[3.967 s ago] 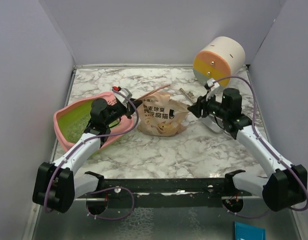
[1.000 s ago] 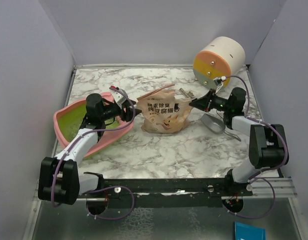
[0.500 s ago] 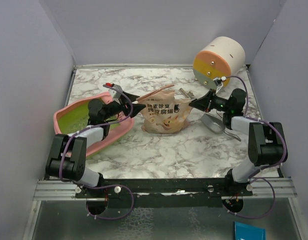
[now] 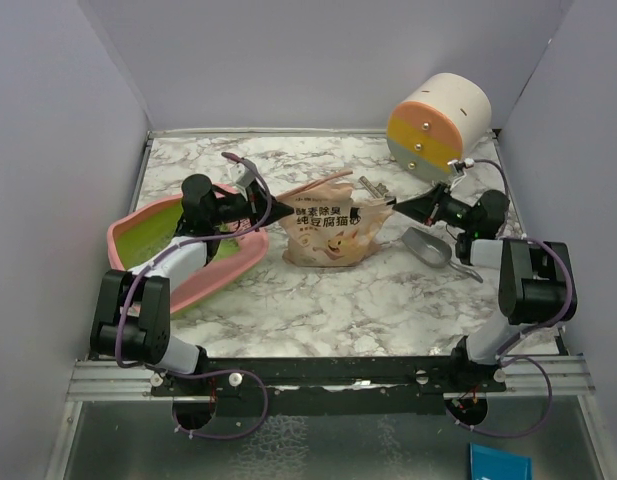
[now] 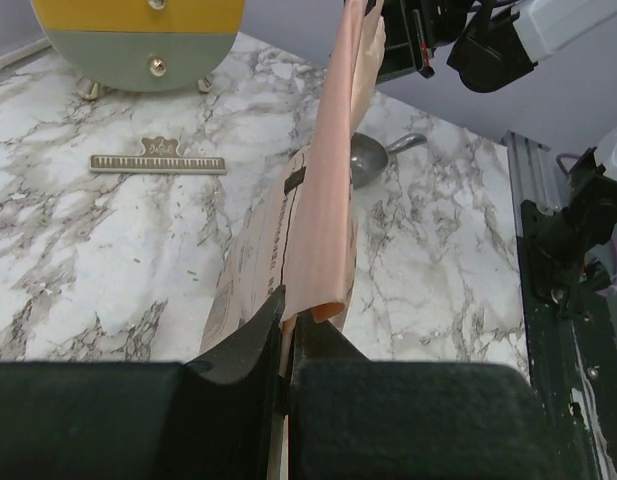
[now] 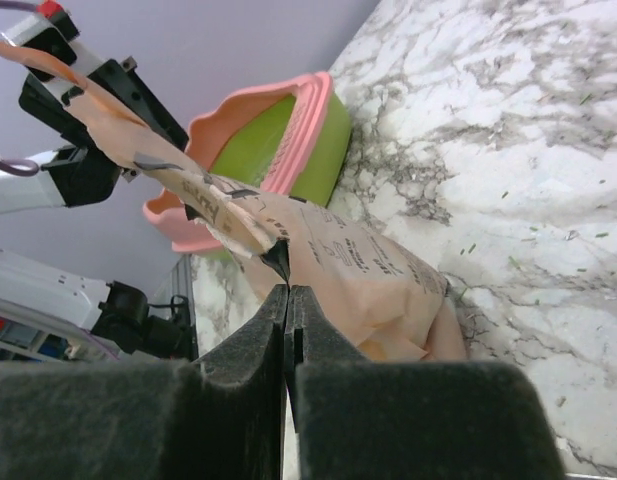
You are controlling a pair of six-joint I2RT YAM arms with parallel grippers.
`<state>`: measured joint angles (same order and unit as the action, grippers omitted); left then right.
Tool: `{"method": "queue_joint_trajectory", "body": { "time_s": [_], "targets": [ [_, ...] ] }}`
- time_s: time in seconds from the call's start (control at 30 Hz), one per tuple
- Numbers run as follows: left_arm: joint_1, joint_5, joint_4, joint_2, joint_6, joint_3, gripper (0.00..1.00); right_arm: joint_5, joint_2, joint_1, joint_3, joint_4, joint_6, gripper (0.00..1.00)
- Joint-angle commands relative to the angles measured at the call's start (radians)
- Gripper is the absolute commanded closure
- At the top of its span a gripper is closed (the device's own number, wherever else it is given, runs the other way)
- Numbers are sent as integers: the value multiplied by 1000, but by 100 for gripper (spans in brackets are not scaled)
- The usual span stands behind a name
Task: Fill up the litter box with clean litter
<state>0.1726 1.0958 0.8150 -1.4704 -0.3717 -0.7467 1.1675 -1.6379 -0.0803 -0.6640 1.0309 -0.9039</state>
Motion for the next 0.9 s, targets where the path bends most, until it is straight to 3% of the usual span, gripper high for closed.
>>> {"method": "queue_joint_trajectory", "body": {
  "time_s": [0.0, 0.1, 0.23, 0.43, 0.5, 0.57, 0.7, 0.77, 0.87],
  "targets": [
    [-24, 60, -246, 49, 169, -63, 100, 11, -107, -55, 41, 443, -297, 99],
    [-25, 65, -282, 20, 166, -89, 100, 24, -211, -56, 42, 727, -499, 99],
    [-23, 59, -361, -12, 149, -137, 100, 42, -201, -55, 44, 724, -476, 99],
    [-8, -101, -768, -64, 251, -299, 100, 51, -47, -55, 37, 364, -223, 99],
    [6, -197, -787, -28, 264, -294, 98, 28, 22, -54, 37, 208, -118, 99],
    [25, -318, -784, 28, 278, -278, 87, 6, 95, -43, 18, 5, 13, 99],
    [53, -471, -701, 171, 269, -229, 77, -97, 226, 4, -70, -437, 316, 98],
    [76, -505, -648, 239, 266, -214, 69, -131, 258, 19, -77, -516, 356, 92],
    [154, -508, -677, 285, 335, -257, 61, -126, 285, 20, -53, -502, 345, 76]
  ]
}}
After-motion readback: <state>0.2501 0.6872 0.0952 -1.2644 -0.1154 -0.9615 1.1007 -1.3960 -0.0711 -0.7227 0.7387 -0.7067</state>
